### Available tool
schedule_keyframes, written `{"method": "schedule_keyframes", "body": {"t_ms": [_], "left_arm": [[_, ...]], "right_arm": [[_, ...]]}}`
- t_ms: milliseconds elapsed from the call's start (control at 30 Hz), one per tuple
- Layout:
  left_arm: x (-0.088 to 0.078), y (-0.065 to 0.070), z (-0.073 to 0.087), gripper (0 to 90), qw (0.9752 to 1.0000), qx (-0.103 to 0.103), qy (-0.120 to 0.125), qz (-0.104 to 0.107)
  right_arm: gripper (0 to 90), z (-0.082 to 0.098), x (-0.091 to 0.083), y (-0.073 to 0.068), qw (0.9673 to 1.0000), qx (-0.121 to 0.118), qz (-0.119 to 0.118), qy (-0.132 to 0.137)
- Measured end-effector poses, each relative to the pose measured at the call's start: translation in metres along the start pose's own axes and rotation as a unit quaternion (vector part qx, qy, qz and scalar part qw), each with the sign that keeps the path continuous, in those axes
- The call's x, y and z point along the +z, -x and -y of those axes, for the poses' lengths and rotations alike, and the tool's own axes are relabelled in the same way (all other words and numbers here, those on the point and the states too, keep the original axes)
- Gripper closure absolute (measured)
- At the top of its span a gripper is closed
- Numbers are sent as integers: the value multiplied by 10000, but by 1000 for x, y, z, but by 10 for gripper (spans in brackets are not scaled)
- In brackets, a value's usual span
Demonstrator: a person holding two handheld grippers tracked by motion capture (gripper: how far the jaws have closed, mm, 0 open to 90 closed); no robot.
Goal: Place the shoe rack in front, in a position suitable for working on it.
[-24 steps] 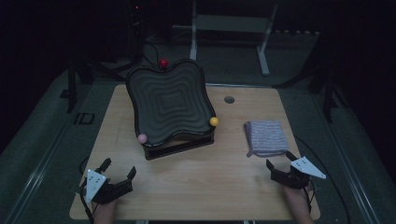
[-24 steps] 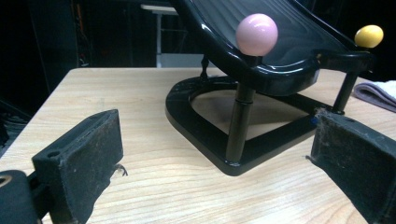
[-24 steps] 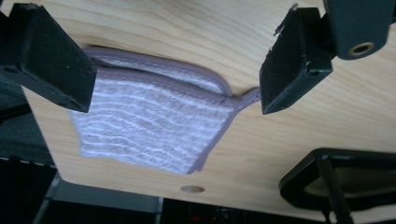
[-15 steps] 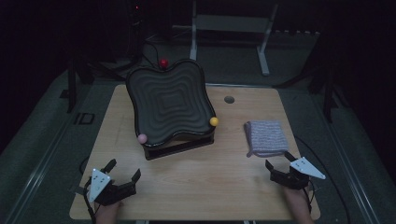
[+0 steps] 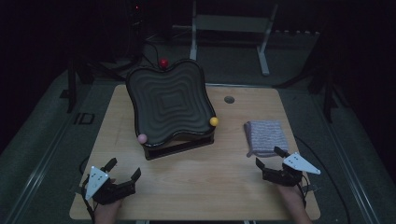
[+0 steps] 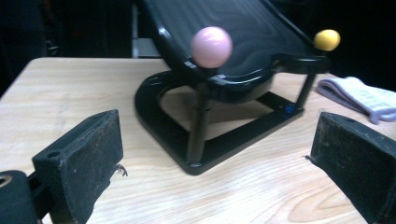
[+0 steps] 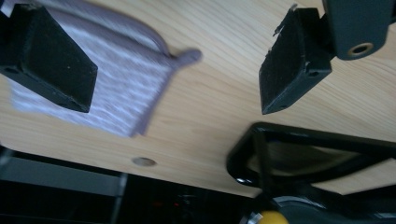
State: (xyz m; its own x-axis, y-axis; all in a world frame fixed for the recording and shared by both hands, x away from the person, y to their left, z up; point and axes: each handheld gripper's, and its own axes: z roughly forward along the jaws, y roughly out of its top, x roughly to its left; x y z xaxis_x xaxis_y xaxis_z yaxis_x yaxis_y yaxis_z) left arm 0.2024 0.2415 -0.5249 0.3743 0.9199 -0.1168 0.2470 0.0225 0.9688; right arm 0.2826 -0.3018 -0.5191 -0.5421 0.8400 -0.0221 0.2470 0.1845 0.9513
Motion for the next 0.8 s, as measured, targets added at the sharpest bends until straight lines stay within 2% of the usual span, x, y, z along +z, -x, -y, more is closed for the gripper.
{"method": "schedule_keyframes", "body": {"t_ms": [167,267,567,700,767,800], "left_arm": [[9,7,-10,24,9996,233,-71,161],[14,9,-15,25,9994,250,-77,228],[33,10,-37,24,9984,410,-176,352],[39,9,-47,58,9980,427,-181,427],[44,8,-56,71,9977,537,-125,390],[46,8,-59,100,9975,572,-118,387]], "right_arm": [[117,-20,9,-2,9995,67,-157,254],[130,-33,16,-6,9992,-13,-243,328],[158,-63,47,-25,9964,-283,-756,257],[125,-73,61,-35,9968,-271,-690,307],[128,-77,67,-39,9967,-264,-669,384],[157,-78,70,-42,9965,-265,-669,414]]}}
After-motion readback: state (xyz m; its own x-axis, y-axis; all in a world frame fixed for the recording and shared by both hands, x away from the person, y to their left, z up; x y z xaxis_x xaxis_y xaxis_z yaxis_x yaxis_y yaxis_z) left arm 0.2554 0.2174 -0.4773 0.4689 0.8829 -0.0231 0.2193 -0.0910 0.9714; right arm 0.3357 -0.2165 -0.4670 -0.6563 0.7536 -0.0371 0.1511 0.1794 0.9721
